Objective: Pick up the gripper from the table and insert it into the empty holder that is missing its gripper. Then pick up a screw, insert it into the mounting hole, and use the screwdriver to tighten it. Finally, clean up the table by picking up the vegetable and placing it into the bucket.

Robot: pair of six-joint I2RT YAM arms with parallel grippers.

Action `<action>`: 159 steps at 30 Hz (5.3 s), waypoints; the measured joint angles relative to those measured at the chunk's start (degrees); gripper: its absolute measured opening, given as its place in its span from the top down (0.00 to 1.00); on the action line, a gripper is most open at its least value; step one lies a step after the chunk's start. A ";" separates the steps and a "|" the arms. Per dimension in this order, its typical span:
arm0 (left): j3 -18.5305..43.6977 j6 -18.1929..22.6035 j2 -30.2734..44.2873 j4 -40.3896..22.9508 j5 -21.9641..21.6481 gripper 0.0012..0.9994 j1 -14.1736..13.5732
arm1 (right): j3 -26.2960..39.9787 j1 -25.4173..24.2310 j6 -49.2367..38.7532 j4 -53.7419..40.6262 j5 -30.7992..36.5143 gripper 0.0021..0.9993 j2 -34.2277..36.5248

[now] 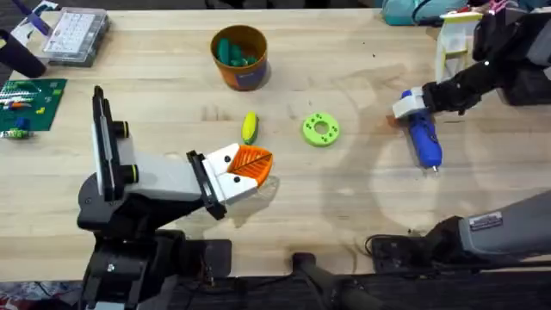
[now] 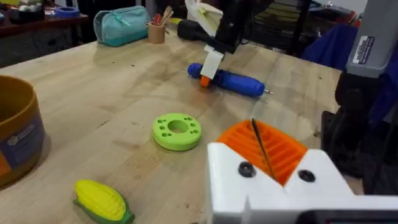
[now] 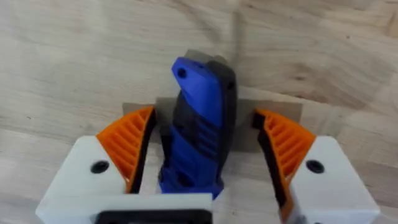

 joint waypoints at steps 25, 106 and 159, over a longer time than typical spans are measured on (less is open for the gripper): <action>0.00 0.00 0.00 0.02 -0.05 0.98 0.00 | 0.87 -0.35 -0.05 1.44 2.56 0.97 0.84; 0.00 0.00 0.00 0.02 -0.22 0.98 0.00 | 33.02 13.19 13.81 -16.41 -20.92 0.97 -33.79; 0.00 0.00 0.00 0.03 -0.22 0.98 0.00 | 33.71 41.52 18.10 21.11 -47.47 0.97 -24.88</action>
